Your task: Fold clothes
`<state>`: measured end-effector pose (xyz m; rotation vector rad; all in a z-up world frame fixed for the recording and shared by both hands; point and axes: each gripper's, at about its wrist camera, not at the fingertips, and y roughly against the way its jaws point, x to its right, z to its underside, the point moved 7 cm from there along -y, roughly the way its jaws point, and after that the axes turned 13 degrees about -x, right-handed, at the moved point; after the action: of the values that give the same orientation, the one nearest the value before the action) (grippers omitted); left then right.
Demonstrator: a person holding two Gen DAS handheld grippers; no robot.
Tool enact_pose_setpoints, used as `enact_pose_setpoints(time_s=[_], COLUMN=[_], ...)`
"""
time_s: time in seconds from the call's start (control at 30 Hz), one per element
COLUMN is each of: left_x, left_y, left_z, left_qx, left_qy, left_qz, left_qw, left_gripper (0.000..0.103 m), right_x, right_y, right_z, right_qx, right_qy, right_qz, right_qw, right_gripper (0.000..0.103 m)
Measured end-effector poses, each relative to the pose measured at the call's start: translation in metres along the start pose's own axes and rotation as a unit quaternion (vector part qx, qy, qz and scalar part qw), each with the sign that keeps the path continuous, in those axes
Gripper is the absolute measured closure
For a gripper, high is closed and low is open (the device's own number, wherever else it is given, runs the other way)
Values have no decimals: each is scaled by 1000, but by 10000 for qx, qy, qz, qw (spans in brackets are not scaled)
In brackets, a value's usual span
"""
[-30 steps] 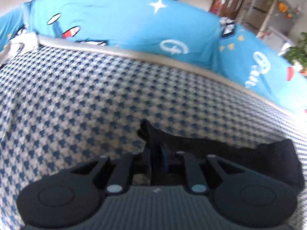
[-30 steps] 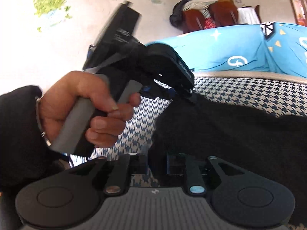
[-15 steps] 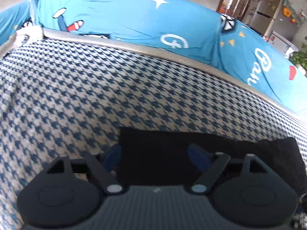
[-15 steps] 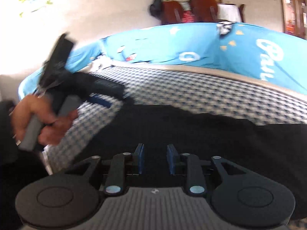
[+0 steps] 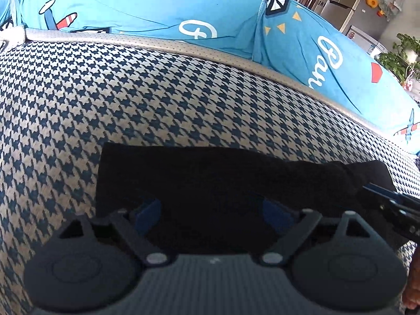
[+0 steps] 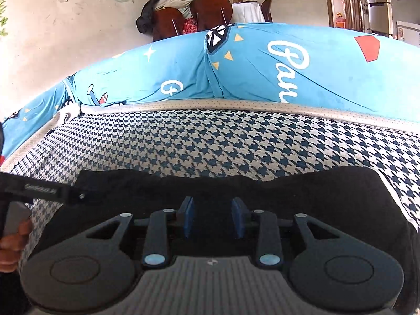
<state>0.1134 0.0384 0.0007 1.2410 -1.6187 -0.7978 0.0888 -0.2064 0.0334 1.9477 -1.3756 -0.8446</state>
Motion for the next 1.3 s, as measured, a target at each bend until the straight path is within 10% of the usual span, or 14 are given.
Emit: enact_pose_setpoints(time_s=[0.67, 0.93, 1.3], left_x=[10, 27, 34], left_y=[-3, -10, -4], left_z=[31, 56, 39], left_qx=[-258, -255, -3], left_qy=[-727, -1632, -1331], left_qz=[-47, -722, -447], left_qw=[9970, 9836, 9901], left_gripper=[10, 4, 3], right_x=[8, 17, 26], right_y=[-53, -67, -40], right_z=[-18, -25, -29], right_qx=[-189, -9, 198], right_qy=[109, -47, -507], right_qz=[718, 902, 464], right_qw=[9972, 9959, 9974], right_gripper=[77, 78, 78])
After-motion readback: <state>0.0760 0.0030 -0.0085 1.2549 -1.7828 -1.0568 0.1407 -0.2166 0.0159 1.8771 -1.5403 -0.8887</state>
